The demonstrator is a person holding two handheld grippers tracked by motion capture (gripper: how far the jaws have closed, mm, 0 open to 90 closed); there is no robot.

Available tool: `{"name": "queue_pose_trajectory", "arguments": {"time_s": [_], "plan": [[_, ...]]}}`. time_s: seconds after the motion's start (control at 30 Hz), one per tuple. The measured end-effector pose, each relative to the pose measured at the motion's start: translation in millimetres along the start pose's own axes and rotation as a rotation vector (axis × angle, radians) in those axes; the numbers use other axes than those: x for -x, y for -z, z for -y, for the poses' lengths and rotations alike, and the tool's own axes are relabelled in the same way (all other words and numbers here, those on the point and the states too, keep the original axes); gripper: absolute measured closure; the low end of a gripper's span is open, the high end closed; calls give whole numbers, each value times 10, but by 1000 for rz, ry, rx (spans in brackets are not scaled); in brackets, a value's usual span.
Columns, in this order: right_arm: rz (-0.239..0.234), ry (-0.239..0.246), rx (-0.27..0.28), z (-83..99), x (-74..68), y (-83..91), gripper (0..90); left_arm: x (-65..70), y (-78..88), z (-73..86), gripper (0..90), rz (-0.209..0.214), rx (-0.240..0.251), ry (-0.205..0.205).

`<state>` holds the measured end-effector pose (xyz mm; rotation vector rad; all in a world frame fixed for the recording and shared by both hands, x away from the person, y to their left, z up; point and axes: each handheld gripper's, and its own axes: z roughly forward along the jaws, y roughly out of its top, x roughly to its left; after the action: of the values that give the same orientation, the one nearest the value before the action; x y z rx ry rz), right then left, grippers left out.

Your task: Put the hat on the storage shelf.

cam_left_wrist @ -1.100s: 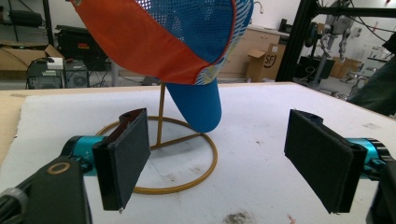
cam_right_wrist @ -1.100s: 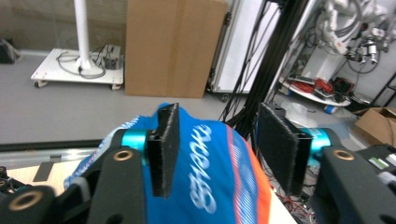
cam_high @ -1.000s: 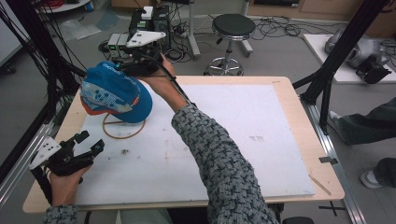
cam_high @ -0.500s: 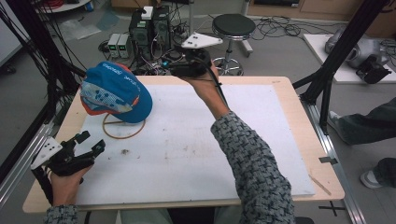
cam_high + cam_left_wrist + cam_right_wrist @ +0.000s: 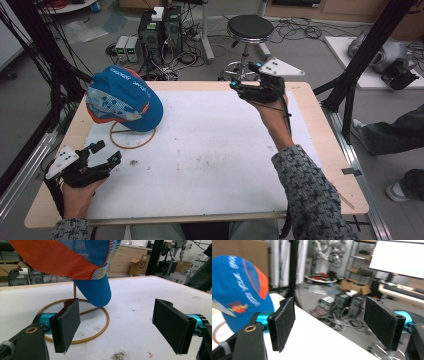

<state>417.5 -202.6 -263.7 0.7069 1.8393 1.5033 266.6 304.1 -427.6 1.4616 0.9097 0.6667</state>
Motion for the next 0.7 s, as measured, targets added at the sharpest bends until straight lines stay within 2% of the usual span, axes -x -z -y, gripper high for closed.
{"name": "queue_pose_trajectory", "arguments": {"time_s": [0.03, 0.07, 0.1, 0.23, 0.3, 0.33, 0.4, 0.43, 0.5, 0.57, 0.7], "plan": [[13, -2, -1, 40, 38, 83, 245, 0, 0, 0, 224, 0, 0, 0], [13, -2, -1, 40, 38, 83, 245, 7, -6, 2, 224, -1, 0, 1], [33, -12, 1, 121, 98, 250, 242, 10, -12, 4, 224, 0, -6, -5], [81, -19, 1, 295, 183, 590, 238, 21, -41, 27, 224, -6, -18, -10], [91, -18, 3, 331, 196, 651, 235, 29, -55, 35, 223, -3, -23, -10], [117, -28, 2, 449, 224, 823, 231, 36, -61, 35, 223, -3, -25, -13], [138, -40, 0, 560, 242, 956, 229, 49, -69, 36, 223, -2, -29, -20], [138, -40, 0, 560, 242, 956, 229, 51, -71, 38, 223, -3, -32, -22], [165, -66, -8, 732, 263, 1107, 220, 54, -77, 43, 223, -6, -34, -22], [179, -83, -19, 844, 264, 1176, 207, 54, -73, 44, 222, -16, -35, -25], [194, -86, -39, 1086, 218, 1271, 207, 51, -76, 50, 221, -22, -37, -25]]}}
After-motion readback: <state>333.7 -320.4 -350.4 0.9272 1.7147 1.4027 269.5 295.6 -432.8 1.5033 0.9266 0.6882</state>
